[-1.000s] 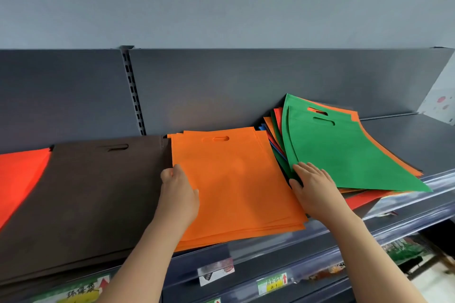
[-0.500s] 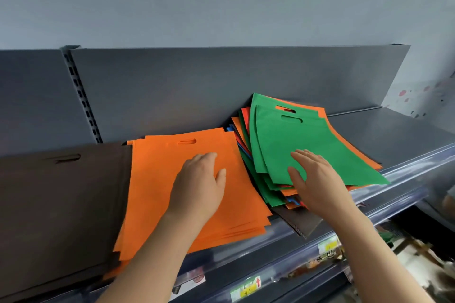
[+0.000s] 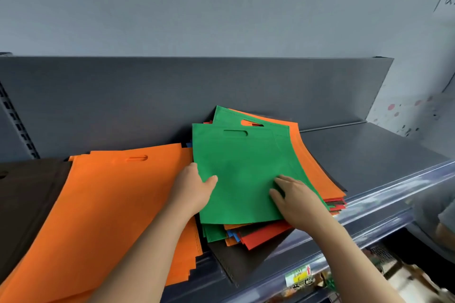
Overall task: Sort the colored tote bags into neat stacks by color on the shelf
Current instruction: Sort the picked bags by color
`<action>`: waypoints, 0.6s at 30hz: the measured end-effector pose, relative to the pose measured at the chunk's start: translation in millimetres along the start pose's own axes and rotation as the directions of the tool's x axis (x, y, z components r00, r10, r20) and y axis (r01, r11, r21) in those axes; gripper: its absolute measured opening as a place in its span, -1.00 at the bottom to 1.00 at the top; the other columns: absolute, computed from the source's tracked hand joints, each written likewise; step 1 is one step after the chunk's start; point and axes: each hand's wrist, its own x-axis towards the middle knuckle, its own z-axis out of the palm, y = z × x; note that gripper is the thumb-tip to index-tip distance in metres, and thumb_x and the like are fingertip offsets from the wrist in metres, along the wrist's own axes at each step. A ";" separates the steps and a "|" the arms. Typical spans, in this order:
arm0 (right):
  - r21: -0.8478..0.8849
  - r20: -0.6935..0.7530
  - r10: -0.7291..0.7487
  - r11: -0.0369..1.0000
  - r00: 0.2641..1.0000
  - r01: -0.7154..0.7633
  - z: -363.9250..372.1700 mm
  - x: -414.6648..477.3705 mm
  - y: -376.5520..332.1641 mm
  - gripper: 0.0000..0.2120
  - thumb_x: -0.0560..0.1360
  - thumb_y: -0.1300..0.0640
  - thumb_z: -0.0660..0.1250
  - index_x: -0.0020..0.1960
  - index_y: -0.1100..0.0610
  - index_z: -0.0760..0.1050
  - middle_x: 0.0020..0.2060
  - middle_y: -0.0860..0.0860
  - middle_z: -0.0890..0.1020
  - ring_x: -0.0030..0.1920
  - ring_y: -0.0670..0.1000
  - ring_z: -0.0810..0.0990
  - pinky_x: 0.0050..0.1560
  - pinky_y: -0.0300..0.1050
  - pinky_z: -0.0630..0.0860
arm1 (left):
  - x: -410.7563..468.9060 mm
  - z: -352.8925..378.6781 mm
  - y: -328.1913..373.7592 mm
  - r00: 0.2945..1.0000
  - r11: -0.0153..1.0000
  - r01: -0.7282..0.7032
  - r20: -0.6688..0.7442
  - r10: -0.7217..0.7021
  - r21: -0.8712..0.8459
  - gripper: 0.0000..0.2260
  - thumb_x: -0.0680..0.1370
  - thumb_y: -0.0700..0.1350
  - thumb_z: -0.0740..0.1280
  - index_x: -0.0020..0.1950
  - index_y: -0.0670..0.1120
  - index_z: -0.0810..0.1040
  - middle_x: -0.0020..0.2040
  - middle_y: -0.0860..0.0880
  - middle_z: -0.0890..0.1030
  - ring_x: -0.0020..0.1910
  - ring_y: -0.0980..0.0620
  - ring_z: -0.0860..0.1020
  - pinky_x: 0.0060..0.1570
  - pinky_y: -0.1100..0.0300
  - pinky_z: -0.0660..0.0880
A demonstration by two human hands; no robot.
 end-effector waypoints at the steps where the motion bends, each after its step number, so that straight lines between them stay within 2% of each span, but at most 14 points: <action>1: 0.038 -0.001 -0.024 0.999 1.000 0.024 -1.7 -0.1 -2.4 -0.65 0.60 0.05 0.11 0.26 0.21 0.46 0.31 0.08 0.47 0.30 0.09 0.41 0.28 -0.10 0.32 | 0.1 -0.6 -1.3 0.999 0.999 0.017 -0.030 -0.019 -0.035 -0.75 0.52 -0.01 0.36 0.11 -0.09 0.46 0.11 -0.02 0.56 0.02 -0.04 0.54 -0.20 0.20 0.43; 3: 0.119 -0.019 -0.006 0.993 1.000 0.008 -6.4 2.4 2.4 -0.65 0.60 0.07 0.12 0.27 0.24 0.45 0.32 0.10 0.47 0.29 0.11 0.43 0.25 -0.09 0.34 | 0.5 -1.8 -3.0 0.994 0.989 0.076 -0.063 -0.084 -0.124 -0.73 0.50 -0.05 0.40 0.10 -0.09 0.40 0.07 -0.01 0.55 -0.07 -0.01 0.54 -0.35 0.25 0.39; 5: 0.079 -0.061 0.087 0.994 0.994 -0.082 -10.3 8.9 18.3 -0.67 0.59 0.02 0.12 0.19 0.23 0.47 0.20 0.13 0.51 0.21 0.15 0.46 0.19 -0.02 0.38 | 1.9 -0.8 -3.0 0.988 0.968 0.130 -0.059 -0.146 -0.214 -0.71 0.49 -0.05 0.41 0.09 -0.11 0.38 0.04 -0.01 0.54 -0.10 0.00 0.54 -0.40 0.25 0.39; 8: -0.049 -0.045 0.189 0.980 0.981 -0.191 -12.0 13.3 35.5 -0.72 0.57 -0.06 0.10 -0.12 0.13 0.38 -0.17 0.05 0.46 -0.01 0.14 0.48 0.04 -0.01 0.37 | 5.3 5.4 -1.7 0.990 0.964 0.125 -0.041 -0.138 -0.235 -0.78 0.49 -0.07 0.41 0.03 -0.09 0.43 0.00 0.01 0.55 -0.12 0.02 0.55 -0.29 0.15 0.50; 10: -0.028 -0.033 0.155 0.987 0.987 -0.156 -9.9 14.5 36.1 -0.73 0.57 -0.05 0.11 -0.17 0.13 0.35 -0.21 0.04 0.45 -0.08 0.12 0.47 -0.04 -0.03 0.34 | 7.9 9.1 1.1 0.993 0.973 0.095 -0.049 -0.107 -0.212 -0.82 0.50 -0.12 0.40 0.04 -0.08 0.45 0.02 0.01 0.58 -0.10 0.00 0.57 -0.20 0.11 0.54; 11: 0.003 -0.039 0.136 0.991 0.990 -0.136 -9.7 14.7 34.7 -0.75 0.57 -0.03 0.13 -0.12 0.14 0.39 -0.16 0.07 0.49 -0.05 0.14 0.49 -0.03 -0.03 0.35 | 9.0 10.0 3.1 0.993 0.979 0.083 -0.063 -0.096 -0.189 -0.82 0.50 -0.15 0.39 0.04 -0.07 0.45 0.05 -0.01 0.58 -0.08 -0.02 0.57 -0.19 0.12 0.54; 13: 0.090 -0.041 0.117 0.990 0.992 -0.113 -9.9 14.4 33.2 -0.70 0.56 0.01 0.20 0.16 0.19 0.45 0.05 0.13 0.53 0.11 0.16 0.50 0.11 -0.01 0.40 | 10.3 9.8 6.7 0.990 0.985 0.077 -0.107 -0.094 -0.157 -0.78 0.49 -0.20 0.39 0.09 -0.08 0.45 0.09 -0.04 0.57 -0.08 -0.03 0.56 -0.22 0.15 0.50; 15: 0.205 -0.057 0.137 0.971 0.989 -0.122 -12.7 13.2 32.9 -0.52 0.54 0.07 0.26 0.41 0.21 0.30 0.25 0.13 0.47 0.24 0.13 0.45 0.24 -0.03 0.38 | 8.8 7.4 9.0 0.985 0.989 0.073 -0.147 -0.092 -0.130 -0.73 0.50 -0.21 0.39 0.17 -0.12 0.46 0.08 -0.02 0.55 -0.10 -0.01 0.52 -0.25 0.18 0.44; 18: 0.353 -0.122 0.154 0.930 0.981 -0.102 -15.8 12.4 31.5 -0.43 0.49 0.19 0.32 0.46 0.12 0.26 0.33 0.11 0.42 0.28 0.10 0.44 0.27 -0.05 0.37 | 3.3 3.6 8.9 0.984 0.996 -0.004 -0.176 -0.011 -0.084 -0.85 0.53 -0.13 0.36 0.08 -0.11 0.53 -0.02 0.01 0.59 -0.21 0.02 0.53 -0.34 0.22 0.40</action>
